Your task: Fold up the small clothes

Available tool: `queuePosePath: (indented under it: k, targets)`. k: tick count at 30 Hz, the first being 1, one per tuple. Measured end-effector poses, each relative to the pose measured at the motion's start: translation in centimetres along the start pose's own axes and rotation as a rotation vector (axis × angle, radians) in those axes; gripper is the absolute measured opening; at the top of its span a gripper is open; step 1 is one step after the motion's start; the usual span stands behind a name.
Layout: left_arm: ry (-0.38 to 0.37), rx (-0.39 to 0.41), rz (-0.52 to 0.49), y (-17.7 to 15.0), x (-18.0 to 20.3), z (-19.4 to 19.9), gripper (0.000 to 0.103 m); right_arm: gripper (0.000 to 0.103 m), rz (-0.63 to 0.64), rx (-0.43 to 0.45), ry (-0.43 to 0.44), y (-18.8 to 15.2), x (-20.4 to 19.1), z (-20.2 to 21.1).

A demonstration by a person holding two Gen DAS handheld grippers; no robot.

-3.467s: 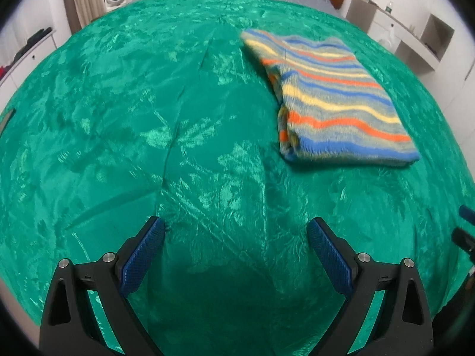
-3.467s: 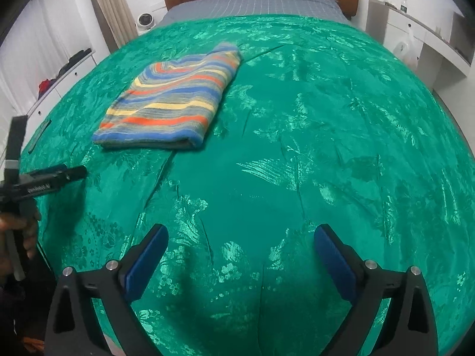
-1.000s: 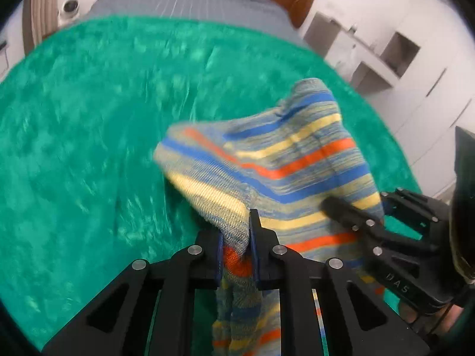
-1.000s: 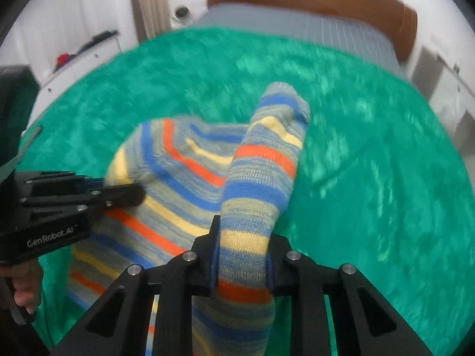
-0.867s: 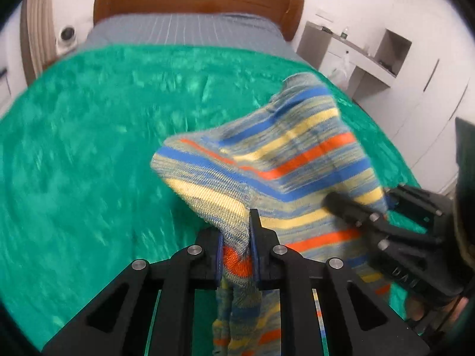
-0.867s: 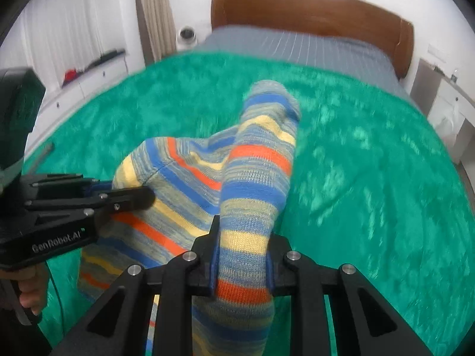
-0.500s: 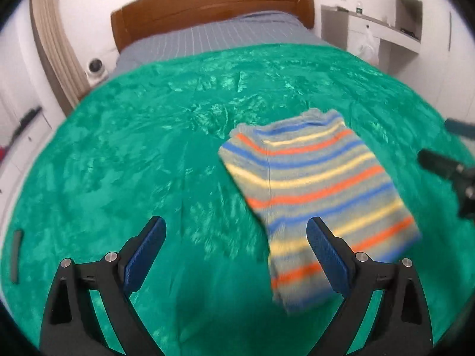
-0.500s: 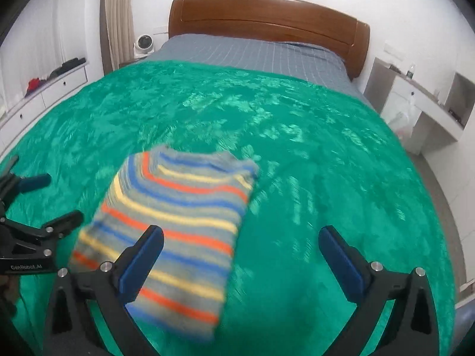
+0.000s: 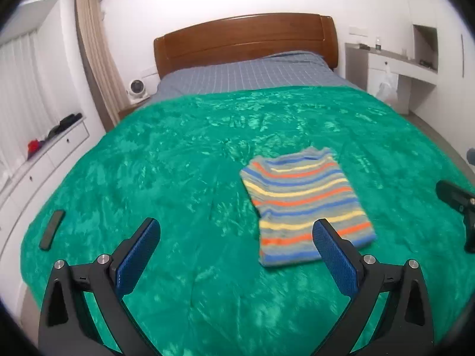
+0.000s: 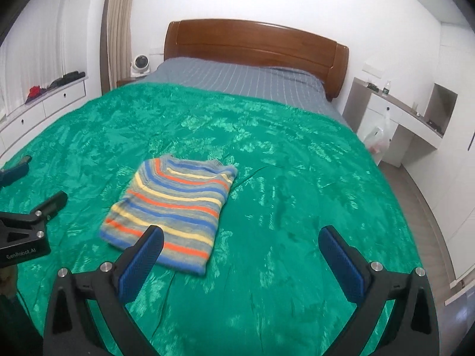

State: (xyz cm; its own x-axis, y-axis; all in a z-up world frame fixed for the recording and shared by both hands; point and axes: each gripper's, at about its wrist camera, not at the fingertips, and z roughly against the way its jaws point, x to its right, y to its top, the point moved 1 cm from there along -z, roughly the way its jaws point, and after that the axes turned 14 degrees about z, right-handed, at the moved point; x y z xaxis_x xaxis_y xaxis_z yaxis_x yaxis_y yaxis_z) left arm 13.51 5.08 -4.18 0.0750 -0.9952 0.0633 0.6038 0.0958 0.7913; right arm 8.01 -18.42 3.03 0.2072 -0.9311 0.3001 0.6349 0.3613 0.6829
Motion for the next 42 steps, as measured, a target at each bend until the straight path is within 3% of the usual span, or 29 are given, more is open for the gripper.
queuePosePath:
  k: [7,11,27,42]
  targets:
    - [-0.014,-0.053,0.025,-1.8,0.5,2.1,0.103,0.103,0.008,0.012,-0.011,-1.2,-0.8,4.0]
    - [0.002,-0.044,0.057,-2.3,0.3,3.4,0.103,0.103,0.009,0.013,-0.020,-1.9,-0.9,5.5]
    - [-0.090,-0.029,0.093,-1.6,1.1,8.0,0.103,0.103,-0.017,-0.018,-0.023,-2.5,-0.5,8.7]
    - [-0.067,-0.073,0.061,-2.3,1.7,7.8,0.103,0.103,0.022,-0.056,-0.156,-2.4,0.5,10.7]
